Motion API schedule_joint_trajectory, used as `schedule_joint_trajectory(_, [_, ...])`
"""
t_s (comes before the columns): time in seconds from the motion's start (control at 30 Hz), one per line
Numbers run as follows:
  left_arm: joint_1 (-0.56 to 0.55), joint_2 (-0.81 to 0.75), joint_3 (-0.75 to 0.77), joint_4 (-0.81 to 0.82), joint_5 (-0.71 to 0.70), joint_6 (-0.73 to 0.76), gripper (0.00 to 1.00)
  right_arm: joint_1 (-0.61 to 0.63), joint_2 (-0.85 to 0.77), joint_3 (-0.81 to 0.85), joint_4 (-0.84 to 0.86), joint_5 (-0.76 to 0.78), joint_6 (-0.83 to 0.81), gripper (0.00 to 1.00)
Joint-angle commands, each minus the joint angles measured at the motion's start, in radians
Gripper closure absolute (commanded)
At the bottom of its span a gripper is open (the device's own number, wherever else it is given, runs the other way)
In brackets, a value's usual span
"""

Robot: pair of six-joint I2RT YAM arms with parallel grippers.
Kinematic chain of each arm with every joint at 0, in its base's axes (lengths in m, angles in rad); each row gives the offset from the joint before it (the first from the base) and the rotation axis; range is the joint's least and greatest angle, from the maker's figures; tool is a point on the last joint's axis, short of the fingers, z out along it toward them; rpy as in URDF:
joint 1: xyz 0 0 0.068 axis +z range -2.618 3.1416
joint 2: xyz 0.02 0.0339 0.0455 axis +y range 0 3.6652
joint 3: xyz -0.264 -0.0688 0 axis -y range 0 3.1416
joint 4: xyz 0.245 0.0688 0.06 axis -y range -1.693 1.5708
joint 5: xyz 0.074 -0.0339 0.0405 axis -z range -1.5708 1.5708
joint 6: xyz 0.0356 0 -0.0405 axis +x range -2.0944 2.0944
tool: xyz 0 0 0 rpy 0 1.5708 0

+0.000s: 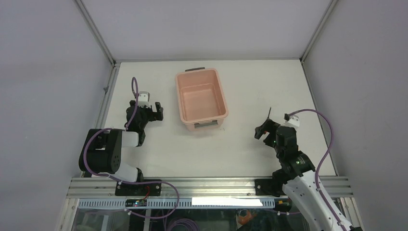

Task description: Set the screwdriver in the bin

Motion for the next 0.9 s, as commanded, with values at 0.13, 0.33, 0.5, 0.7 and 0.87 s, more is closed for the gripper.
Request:
schedule_joint_trajectory(0.13, [0.004, 0.000, 0.020, 0.035, -0.002, -0.009, 0.01, -0.004, -0.084, 0.068, 0.021, 0.017, -0.028, 0.01])
schedule_joint_trajectory(0.33, [0.005, -0.001, 0.020, 0.035, -0.003, -0.009, 0.01, -0.004, 0.047, 0.276, -0.012, 0.113, -0.127, 0.02])
schedule_joint_trajectory(0.5, [0.004, -0.001, 0.020, 0.036, -0.002, -0.009, 0.01, -0.072, 0.516, 0.693, -0.333, 0.164, -0.126, 0.01])
schedule_joint_trajectory(0.7, [0.004, -0.001, 0.020, 0.036, -0.002, -0.008, 0.01, -0.241, 1.069, 1.026, -0.611, -0.112, -0.196, 0.03])
schedule_joint_trajectory(0.87, [0.005, -0.001, 0.020, 0.036, -0.002, -0.009, 0.01, -0.260, 1.248, 0.982, -0.526, -0.121, -0.204, 0.08])
